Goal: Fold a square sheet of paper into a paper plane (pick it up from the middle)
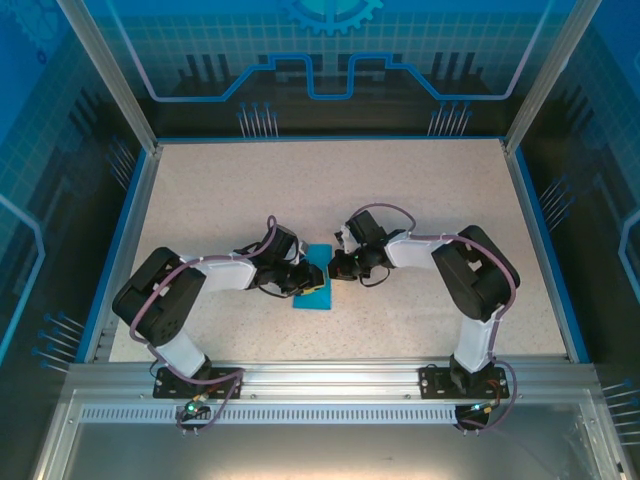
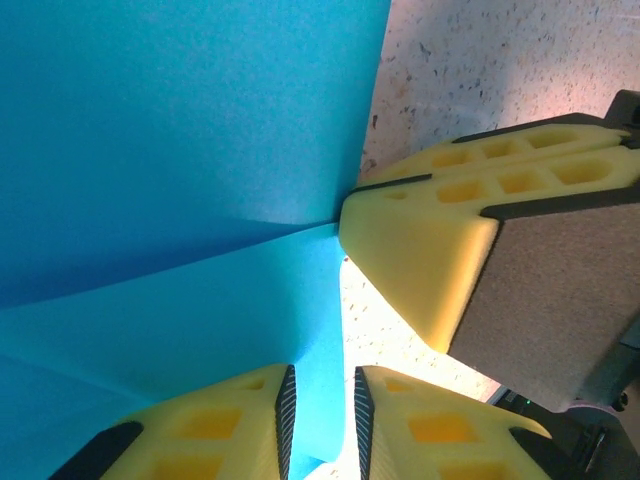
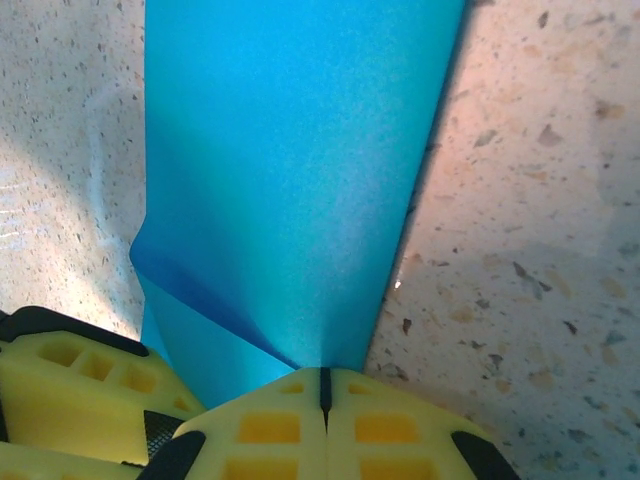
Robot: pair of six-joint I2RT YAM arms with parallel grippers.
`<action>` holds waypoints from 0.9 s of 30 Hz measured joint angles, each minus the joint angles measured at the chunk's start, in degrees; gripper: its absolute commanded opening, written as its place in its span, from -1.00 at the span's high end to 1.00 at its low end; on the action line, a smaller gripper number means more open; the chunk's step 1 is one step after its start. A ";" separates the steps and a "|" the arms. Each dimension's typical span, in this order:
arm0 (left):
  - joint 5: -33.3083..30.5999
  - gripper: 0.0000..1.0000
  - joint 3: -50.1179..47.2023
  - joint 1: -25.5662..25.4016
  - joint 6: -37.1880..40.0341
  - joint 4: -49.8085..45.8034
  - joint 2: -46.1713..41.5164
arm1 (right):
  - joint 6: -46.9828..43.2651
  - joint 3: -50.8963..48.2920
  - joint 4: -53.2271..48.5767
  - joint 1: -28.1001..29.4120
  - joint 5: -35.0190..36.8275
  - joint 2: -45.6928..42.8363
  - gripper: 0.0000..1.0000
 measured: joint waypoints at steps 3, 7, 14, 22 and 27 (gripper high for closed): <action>0.00 0.52 0.00 0.00 0.00 0.00 0.00 | 0.02 0.26 -0.04 0.00 0.00 0.20 0.94; 0.00 0.53 0.00 0.00 0.00 0.00 0.22 | 0.00 0.55 -0.09 0.00 0.02 0.31 0.94; 0.00 0.53 0.00 0.00 0.00 0.00 0.96 | 0.02 0.57 -0.09 0.00 0.02 0.42 0.94; 0.00 0.54 0.00 0.00 0.00 0.00 1.27 | 0.02 0.61 -0.07 0.00 0.00 0.68 0.94; 0.00 0.55 0.00 0.00 0.00 0.02 1.68 | 0.02 0.74 -0.09 0.00 0.00 0.81 0.94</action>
